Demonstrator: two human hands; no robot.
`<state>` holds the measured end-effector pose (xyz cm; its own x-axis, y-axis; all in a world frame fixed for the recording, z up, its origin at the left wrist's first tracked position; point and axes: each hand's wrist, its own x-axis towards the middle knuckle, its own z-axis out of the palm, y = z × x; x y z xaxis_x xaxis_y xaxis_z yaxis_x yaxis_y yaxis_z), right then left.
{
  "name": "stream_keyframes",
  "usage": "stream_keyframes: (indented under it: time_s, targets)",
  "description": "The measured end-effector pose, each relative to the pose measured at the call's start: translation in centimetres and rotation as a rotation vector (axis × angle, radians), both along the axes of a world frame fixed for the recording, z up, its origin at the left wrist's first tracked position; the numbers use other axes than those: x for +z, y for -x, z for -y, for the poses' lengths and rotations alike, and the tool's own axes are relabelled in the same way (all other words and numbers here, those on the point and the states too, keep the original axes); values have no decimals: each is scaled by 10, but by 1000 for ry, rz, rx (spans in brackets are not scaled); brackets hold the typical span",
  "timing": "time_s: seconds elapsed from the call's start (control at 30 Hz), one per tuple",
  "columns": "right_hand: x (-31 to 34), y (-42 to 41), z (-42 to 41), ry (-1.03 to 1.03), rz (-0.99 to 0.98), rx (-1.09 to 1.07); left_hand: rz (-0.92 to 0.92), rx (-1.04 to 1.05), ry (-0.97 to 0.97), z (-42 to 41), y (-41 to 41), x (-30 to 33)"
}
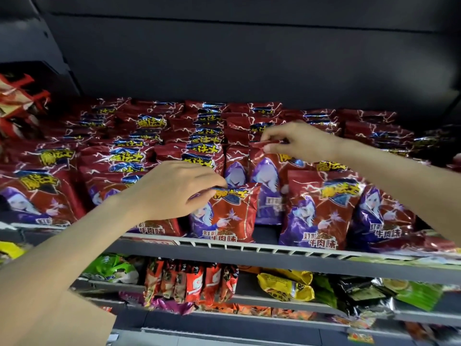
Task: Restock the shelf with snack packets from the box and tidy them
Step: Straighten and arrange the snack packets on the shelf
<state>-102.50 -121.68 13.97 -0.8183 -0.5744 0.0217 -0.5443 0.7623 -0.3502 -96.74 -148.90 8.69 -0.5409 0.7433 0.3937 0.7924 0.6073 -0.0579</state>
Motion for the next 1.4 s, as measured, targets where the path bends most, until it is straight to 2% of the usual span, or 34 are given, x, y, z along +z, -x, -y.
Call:
stream_keyframes:
  time_s: [0.07,0.17,0.27,0.37,0.47,0.63,0.77,0.9,1.07,1.3,1.4]
  targets:
    - [-11,-2,13,80,-133,-86,22,13,5,0,2,-1]
    - [-25,-10,38,106,-197,-84,34,-10,1,0,2,2]
    - [-27,-14,50,29,-94,-30,3,-58,53,-2,1,5]
    - [-18,-12,41,-174,-2,10,1,-55,67,-2,2,7]
    - [-26,-6,35,-347,-106,41,13,-63,40,-2,4,7]
    - [-58,-14,38,-380,-319,63,8,-65,33,-2,7,5]
    - [-58,-30,41,-420,-316,-32,0,-60,34,-1,9,3]
    - [-58,-35,44,-465,-521,-48,-27,-43,39,0,11,1]
    - [-61,-29,46,-549,-634,-63,-55,-27,32,0,12,2]
    - [-46,-31,40,-614,-588,-72,-88,9,102,1,15,0]
    - [-45,-31,36,-656,-541,-99,-47,4,104,1,16,2]
